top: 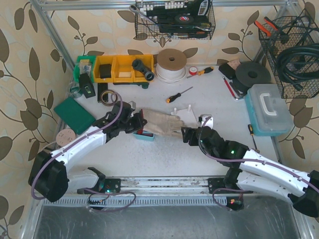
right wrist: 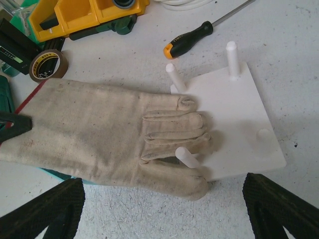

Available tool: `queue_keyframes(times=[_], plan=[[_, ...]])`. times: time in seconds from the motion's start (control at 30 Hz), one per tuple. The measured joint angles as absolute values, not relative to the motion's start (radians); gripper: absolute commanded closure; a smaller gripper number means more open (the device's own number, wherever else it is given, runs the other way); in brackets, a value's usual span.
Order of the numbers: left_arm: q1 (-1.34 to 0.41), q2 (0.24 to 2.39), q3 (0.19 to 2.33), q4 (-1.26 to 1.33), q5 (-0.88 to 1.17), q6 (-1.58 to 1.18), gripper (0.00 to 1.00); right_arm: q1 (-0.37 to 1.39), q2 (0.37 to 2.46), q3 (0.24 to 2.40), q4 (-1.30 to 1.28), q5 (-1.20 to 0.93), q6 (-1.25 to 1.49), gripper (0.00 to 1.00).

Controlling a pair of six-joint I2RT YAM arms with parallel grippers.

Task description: Install the large spring

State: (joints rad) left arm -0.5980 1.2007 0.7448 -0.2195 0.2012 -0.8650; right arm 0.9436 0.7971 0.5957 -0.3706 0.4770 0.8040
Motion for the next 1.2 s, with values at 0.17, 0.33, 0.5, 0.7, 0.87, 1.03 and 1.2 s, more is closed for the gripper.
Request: queue_keyframes(times=[0.17,0.33,0.5,0.7,0.87,1.03,1.2], plan=[[-0.604,1.232,0.833,-0.241,0.235,-0.865,1.0,0.944,0.79,0.595,-0.371,0.483,0.81,0.15],[-0.61,1.249,0.932,-0.269,0.271,-0.861,1.0,0.944,0.79,0.595,-0.371,0.484,0.812,0.15],[-0.61,1.344,1.155,-0.345,0.291,-0.816,1.0,0.944,0.79,0.594,-0.371,0.487,0.815,0.16],[-0.598,1.549,1.498,-0.381,0.328,-0.758,1.0,0.945,0.79,0.594,-0.372,0.49,0.82,0.16],[-0.547,1.666,1.662,-0.403,0.387,-0.735,1.0,0.945,0.79,0.594,-0.372,0.491,0.821,0.16],[-0.433,1.68,1.65,-0.392,0.454,-0.73,1.0,0.945,0.79,0.594,-0.373,0.499,0.823,0.16],[-0.316,1.679,1.542,-0.377,0.503,-0.683,1.0,0.945,0.804,0.594,-0.373,0.505,0.822,0.16]])
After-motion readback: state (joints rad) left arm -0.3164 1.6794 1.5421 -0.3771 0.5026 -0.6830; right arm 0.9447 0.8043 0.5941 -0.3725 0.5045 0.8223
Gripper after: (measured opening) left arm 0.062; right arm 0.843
